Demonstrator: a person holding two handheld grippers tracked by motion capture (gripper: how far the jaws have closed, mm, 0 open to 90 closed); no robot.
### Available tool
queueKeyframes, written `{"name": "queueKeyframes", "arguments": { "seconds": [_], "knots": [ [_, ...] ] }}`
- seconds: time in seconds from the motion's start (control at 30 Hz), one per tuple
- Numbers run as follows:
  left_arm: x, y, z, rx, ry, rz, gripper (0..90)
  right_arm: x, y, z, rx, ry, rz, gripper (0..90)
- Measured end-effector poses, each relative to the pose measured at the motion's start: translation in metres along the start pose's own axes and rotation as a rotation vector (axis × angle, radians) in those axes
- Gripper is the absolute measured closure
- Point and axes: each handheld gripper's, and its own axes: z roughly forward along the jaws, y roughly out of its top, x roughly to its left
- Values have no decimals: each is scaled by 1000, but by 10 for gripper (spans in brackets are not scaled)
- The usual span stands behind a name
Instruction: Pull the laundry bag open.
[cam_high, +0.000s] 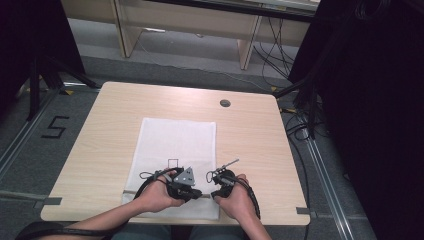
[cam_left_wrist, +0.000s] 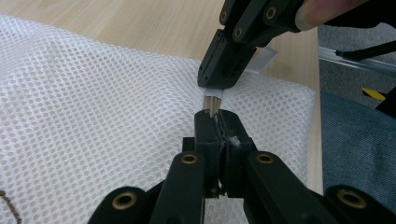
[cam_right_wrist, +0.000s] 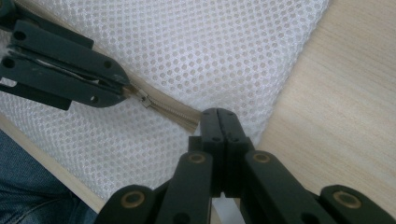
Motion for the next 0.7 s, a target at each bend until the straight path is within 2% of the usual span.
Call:
{"name": "queueKeyframes", "arguments": {
  "seconds": [0.13,0.17,0.2,0.23,0.37,0.7],
  "knots": [
    [1,-2,-3,-5,-2,-10,871,-1,0,0,-10,3,-18,900],
    [1,-2,-4,-4,1,-2,872,-1,0,0,-11,2,-17,900],
    [1,-2,-4,-11,-1,-12,871,-1,0,0,-9,2,-18,900],
    [1,-2,-4,-11,-1,-12,872,0,0,0,-1,-1,-3,900],
    [1,-3,-5,-10,-1,-13,872,0,0,0,-1,0,-1,900],
    [2,-4,-9,-8,2,-8,872,-2,0,1,-7,6,-15,900]
  ]
}}
